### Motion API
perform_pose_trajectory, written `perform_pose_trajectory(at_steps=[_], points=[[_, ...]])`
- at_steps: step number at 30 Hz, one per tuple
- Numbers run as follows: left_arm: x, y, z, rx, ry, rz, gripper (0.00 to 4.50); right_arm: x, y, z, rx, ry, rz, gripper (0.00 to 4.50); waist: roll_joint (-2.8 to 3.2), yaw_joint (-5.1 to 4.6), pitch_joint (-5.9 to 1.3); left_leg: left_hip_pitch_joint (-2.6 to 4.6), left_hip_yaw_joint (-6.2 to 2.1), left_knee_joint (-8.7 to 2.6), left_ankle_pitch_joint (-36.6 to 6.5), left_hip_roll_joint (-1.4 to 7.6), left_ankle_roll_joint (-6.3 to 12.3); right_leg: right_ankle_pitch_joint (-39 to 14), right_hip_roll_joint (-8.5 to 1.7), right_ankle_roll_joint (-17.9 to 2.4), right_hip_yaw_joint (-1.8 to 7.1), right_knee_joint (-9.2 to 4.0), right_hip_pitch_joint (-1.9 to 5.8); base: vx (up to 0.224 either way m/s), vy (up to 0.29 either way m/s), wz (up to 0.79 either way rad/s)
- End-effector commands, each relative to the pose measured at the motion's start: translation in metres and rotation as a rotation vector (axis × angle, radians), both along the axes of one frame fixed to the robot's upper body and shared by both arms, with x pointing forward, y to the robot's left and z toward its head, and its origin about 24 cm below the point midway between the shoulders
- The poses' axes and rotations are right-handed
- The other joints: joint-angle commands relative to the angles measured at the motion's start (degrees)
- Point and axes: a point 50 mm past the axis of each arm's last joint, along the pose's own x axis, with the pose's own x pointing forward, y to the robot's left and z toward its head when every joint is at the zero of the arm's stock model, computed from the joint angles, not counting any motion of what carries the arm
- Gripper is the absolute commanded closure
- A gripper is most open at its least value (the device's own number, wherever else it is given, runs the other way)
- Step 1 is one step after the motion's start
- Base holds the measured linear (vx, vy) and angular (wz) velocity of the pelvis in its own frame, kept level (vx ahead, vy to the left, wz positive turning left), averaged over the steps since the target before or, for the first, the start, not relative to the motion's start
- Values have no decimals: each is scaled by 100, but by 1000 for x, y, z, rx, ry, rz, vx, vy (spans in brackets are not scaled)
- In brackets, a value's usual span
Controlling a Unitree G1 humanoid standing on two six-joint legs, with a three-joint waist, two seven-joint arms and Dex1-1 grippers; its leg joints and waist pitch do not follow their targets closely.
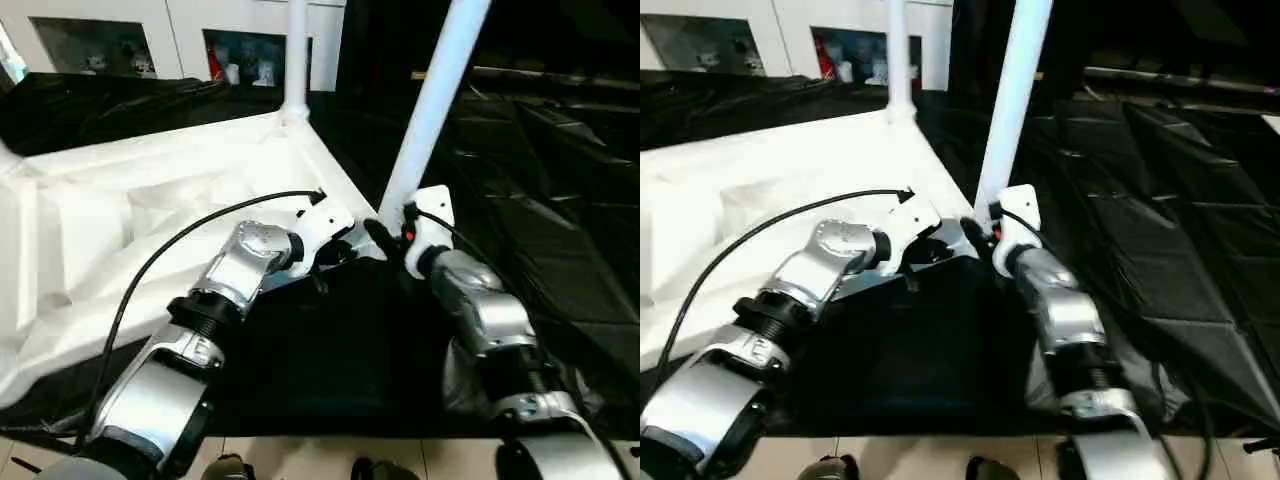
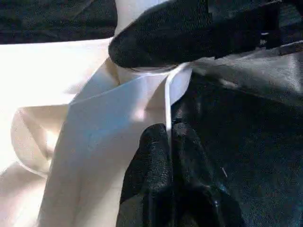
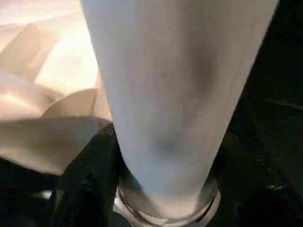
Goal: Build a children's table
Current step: Rotate leg to tighten
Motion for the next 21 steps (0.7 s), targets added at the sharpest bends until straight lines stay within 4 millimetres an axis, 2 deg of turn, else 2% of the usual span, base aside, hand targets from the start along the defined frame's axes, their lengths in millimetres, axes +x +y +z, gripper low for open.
perform_pose_trajectory(at_steps=[1, 4, 5, 8, 9, 13, 14, 15, 17, 19, 21], points=[[-10, -1, -12, 0, 52, -103, 450, -13, 7, -8, 4, 49, 191, 148, 2, 13, -258, 35, -18, -393, -1690, 50, 170, -1498, -119, -778, 99, -435, 246, 0, 0, 0], [-9, 13, -11, 12, 64, -119, 450, -25, -11, -1, -44, 26, 354, 148, -8, 33, -270, 13, -6, -366, -1463, 53, 302, -1162, -137, -952, 94, -392, 281, 0, 0, 0], [-9, 16, -11, 16, 68, -121, 450, -28, -18, 3, -55, 23, 387, 148, -10, 53, -278, 34, 7, -346, -1377, 60, 359, -1036, -134, -1004, 95, -385, 283, 0, 0, 0], [-10, 23, -9, 11, 71, -147, 450, -33, -35, 10, -82, 31, 448, 148, -12, 76, -309, 34, 40, -280, -819, 59, 584, -161, -116, -1304, 90, -276, 318, 0, 0, 0], [-11, 25, -9, 11, 77, -165, 450, -36, -41, 12, -93, 44, 479, 148, -13, 87, -306, 35, 47, -269, -716, 58, 657, -14, -121, -1384, 85, -262, 326, 0, 0, 0], [-14, 31, -9, 17, 105, -219, 450, -46, -57, 19, -137, 75, 582, 148, -28, 113, -277, 39, 57, -265, -849, 71, 737, -255, -146, -1448, 94, -287, 340, 0, 0, 0], [-15, 32, -8, 15, 108, -233, 450, -48, -59, 21, -150, 83, 604, 148, -19, 112, -271, 35, 51, -276, -933, 77, 712, -471, -162, -1434, 91, -305, 328, 0, 0, 0], [-15, 32, -8, 12, 110, -237, 450, -48, -59, 21, -153, 84, 609, 148, -35, 100, -267, 25, 44, -281, -976, 77, 654, -648, -165, -1397, 86, -314, 331, 0, 0, 0], [-17, 32, -8, 6, 121, -261, 450, -48, -60, 22, -169, 86, 623, 148, -34, 83, -268, 42, 45, -279, -991, 84, 624, -770, -168, -1401, 90, -324, 311, 0, 0, 0], [-20, 29, -8, -5, 136, -293, 450, -47, -57, 21, -193, 75, 627, 148, -37, 85, -274, 47, 49, -272, -915, 89, 619, -721, -169, -1425, 94, -309, 309, 0, 0, 0], [-21, 27, -7, -14, 135, -306, 450, -45, -52, 22, -191, 57, 621, 148, -32, 92, -285, 54, 56, -257, -746, 84, 666, -457, -152, -1497, 93, -274, 307, 0, 0, 0]])
